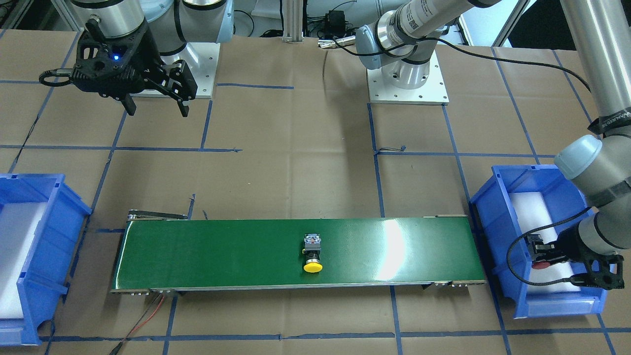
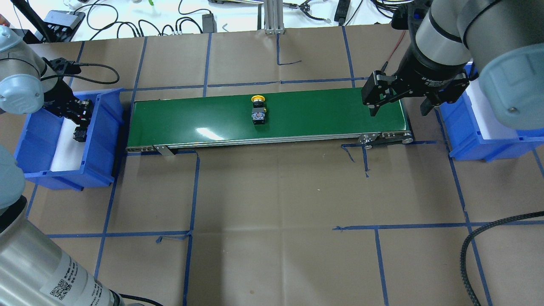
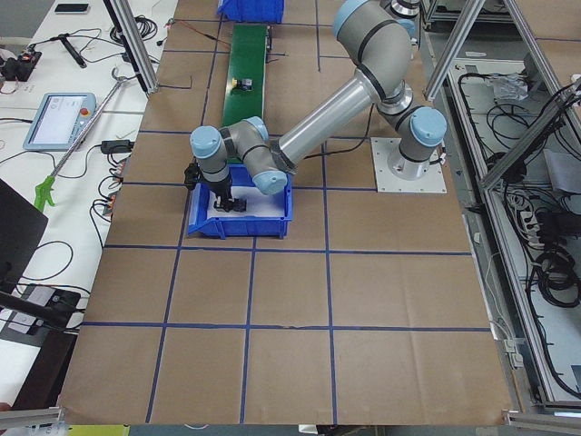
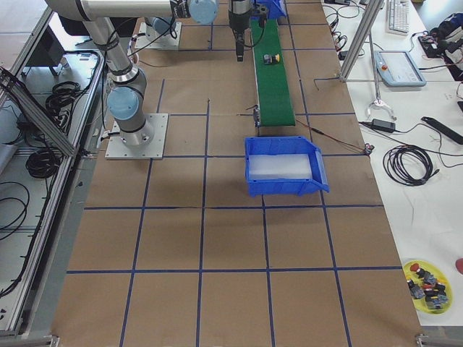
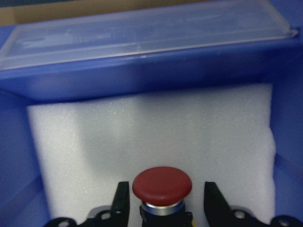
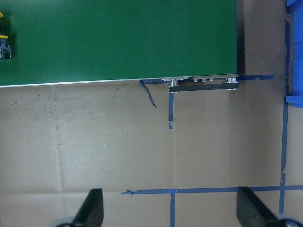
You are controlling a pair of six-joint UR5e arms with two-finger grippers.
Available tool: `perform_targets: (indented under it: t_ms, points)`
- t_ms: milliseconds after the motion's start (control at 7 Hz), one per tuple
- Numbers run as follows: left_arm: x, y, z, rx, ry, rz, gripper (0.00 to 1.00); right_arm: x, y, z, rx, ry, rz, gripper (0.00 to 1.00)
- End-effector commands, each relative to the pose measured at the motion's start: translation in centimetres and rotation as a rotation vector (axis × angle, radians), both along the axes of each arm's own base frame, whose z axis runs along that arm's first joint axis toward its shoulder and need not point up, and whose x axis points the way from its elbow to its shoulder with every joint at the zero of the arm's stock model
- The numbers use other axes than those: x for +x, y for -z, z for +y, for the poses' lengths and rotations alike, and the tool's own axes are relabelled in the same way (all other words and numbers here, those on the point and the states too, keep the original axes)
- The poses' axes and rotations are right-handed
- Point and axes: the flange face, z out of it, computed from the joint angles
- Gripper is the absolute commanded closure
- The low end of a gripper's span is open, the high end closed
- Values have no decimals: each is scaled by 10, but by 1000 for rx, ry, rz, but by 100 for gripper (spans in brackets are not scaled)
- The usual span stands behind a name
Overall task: Transport two buttons from left to right
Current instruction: 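Lower the left gripper and grasp the red-capped button, then place the red button on the conveyor while the right gripper lowers toward the yellow button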
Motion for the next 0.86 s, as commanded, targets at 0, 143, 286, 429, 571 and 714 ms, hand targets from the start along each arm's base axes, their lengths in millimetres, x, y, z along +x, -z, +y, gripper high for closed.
perform_targets:
  t_ms: [0,143,286,429,571,714]
  points:
    - [0,-6,1,-3,-2,-2,100,0,3,1,6,0,0,0]
    - [4,-20,-4,-7,-5,-2,100,0,10,3,19,0,0,0]
    - [6,-42,-1,3,-8,2,100,0,10,3,19,0,1,0]
    - [2,-80,7,13,-5,4,100,0,10,3,19,0,1,0]
    - [1,-110,20,45,-3,-22,100,0,11,3,20,0,1,0]
    - [-6,-140,32,48,-1,-31,100,0,10,3,19,0,1,0]
